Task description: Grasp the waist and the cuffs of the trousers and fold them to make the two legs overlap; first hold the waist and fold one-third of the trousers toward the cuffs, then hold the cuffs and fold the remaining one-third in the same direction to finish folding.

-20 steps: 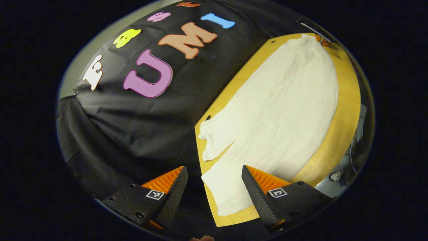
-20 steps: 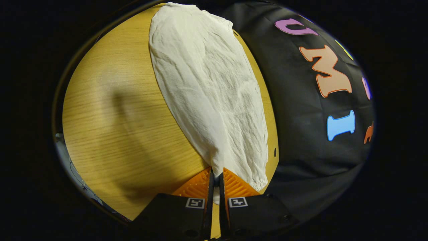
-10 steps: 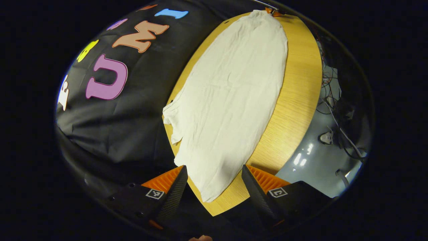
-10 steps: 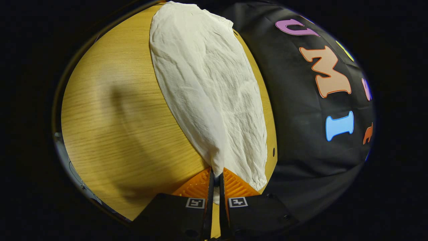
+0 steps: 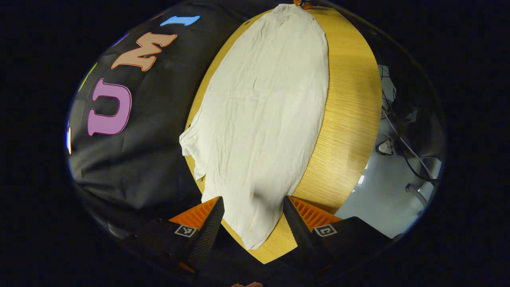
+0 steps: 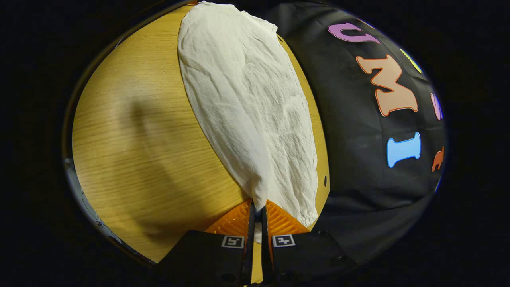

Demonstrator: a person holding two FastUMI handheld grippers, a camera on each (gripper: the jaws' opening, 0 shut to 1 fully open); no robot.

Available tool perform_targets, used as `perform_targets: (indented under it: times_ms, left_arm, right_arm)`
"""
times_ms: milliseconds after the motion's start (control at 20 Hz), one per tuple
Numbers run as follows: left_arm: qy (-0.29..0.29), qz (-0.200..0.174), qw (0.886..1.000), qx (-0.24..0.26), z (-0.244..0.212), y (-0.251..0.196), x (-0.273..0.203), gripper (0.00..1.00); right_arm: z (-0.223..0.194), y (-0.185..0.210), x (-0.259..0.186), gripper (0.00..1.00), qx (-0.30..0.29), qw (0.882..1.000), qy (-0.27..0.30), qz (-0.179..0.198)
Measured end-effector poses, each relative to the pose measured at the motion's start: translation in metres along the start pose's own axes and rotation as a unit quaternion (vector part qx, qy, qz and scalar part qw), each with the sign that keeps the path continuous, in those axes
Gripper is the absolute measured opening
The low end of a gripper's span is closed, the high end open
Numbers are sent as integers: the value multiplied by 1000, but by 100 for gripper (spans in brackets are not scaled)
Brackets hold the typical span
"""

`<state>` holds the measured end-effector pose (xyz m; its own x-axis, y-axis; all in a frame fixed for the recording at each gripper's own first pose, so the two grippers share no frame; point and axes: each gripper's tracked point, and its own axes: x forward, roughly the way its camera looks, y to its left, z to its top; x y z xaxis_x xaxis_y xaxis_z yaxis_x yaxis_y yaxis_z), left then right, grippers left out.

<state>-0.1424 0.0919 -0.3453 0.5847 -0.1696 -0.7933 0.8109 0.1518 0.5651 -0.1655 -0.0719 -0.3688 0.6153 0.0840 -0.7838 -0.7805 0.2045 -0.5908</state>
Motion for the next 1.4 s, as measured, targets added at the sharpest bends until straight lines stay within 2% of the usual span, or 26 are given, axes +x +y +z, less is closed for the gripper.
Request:
perform_targets:
  times_ms: [150, 300, 350, 450, 700, 750, 800, 950, 1100, 1250, 1400]
  left_arm:
    - [6, -4, 1000, 5, 0, 6, 11, 90]
    - [15, -24, 1000, 5, 1, 4, 18, 82]
    - [20, -29, 999, 4, -1, 3, 22, 66]
    - [25, -37, 999, 11, -1, -1, 24, 46]
    - [38, -58, 997, -13, -2, -11, 23, 17]
    - [38, -59, 997, -16, -1, -12, 23, 8]
    - [39, -55, 998, -16, -2, -12, 23, 4]
    - [48, -47, 998, -15, -4, -12, 22, 0]
    - [60, -55, 996, -41, -7, -10, 21, 0]
    - [61, -29, 996, -53, -2, 16, 14, 0]
    - [60, 4, 996, -70, 9, 47, 13, 0]
  right_arm:
    - [0, 0, 0, 11, 0, 1000, 1, -2]
    - [0, 0, 0, 11, 0, 1000, 1, -3]
    - [0, 0, 0, 11, 0, 1000, 0, -3]
    - [0, 0, 0, 11, -1, 1000, 0, -3]
    - [0, -1, 0, 11, -1, 1000, -2, -5]
    - [0, -1, 0, 11, -2, 1000, -3, -5]
    - [0, -1, 0, 11, -2, 1000, -5, -5]
    - [0, -3, -1, 13, 2, 1000, -8, -4]
    - [0, -13, -5, 13, 2, 1000, -9, -4]
    - [6, -42, -13, 11, 0, 999, -23, -28]
    - [12, -75, -18, 13, 9, 997, -38, -61]
